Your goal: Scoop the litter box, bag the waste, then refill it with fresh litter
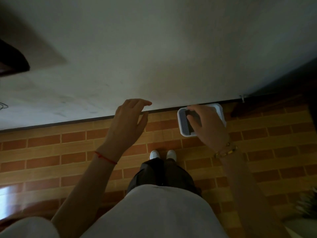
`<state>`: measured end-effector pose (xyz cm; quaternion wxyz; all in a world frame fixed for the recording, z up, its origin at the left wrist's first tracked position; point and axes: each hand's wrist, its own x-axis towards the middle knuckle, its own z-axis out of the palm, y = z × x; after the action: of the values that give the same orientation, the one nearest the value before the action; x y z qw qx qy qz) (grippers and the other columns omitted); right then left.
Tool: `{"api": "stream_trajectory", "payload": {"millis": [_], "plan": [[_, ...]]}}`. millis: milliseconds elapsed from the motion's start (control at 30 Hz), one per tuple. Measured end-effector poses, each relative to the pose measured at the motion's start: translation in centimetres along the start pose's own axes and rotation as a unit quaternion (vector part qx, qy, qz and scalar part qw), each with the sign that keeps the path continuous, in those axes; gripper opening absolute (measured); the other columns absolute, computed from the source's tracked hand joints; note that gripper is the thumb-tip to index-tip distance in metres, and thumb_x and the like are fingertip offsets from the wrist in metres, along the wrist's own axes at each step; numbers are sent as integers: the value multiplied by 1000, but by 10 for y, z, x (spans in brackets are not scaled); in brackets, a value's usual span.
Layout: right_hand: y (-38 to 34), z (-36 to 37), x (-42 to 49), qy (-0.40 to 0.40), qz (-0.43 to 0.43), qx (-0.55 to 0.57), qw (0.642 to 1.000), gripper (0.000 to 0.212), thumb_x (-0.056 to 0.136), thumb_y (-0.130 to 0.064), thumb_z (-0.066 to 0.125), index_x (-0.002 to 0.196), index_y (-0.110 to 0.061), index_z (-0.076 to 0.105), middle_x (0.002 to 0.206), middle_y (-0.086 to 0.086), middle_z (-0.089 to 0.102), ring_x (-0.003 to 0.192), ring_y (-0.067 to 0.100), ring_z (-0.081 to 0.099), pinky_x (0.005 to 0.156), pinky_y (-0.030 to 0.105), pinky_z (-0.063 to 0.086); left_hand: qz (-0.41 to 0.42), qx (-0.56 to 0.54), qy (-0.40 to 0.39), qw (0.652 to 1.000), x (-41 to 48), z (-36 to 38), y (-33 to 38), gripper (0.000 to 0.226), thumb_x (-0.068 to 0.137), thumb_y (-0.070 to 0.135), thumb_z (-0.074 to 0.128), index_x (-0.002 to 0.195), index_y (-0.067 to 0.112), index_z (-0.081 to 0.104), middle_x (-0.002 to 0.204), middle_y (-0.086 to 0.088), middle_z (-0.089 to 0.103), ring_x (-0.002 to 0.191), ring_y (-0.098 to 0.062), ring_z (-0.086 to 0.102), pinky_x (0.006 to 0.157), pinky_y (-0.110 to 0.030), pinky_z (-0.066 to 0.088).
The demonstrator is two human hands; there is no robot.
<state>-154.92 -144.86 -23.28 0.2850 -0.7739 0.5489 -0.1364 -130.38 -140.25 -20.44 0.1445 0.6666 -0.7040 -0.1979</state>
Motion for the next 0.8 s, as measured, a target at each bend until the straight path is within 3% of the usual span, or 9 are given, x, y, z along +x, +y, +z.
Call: {"api": "stream_trajectory", "payload": {"millis": [333,633,800], "plan": [[76,77,47,35,13,-38,999,27,92,-19,60,116,-6,61,111,13,66,106,26,62,92,29,41,35,7,-28,999,59,104,-51,33,97,15,52,130,17,57,128,-4,60,123,-22,51,100,-33,37],[196,213,91,13,61,-35,997,32,95,-24,53,122,-9,56,117,12,63,111,24,58,93,29,43,82,14,-40,996,123,256,-133,34,97,12,52,130,13,57,127,-7,61,121,-25,52,99,-40,43],[271,294,119,28,59,-22,998,31,95,-25,53,122,-10,56,121,9,61,115,22,56,94,26,41,119,31,-40,992,161,352,-186,32,98,13,52,130,14,58,126,-5,62,121,-23,52,97,-31,37]]}}
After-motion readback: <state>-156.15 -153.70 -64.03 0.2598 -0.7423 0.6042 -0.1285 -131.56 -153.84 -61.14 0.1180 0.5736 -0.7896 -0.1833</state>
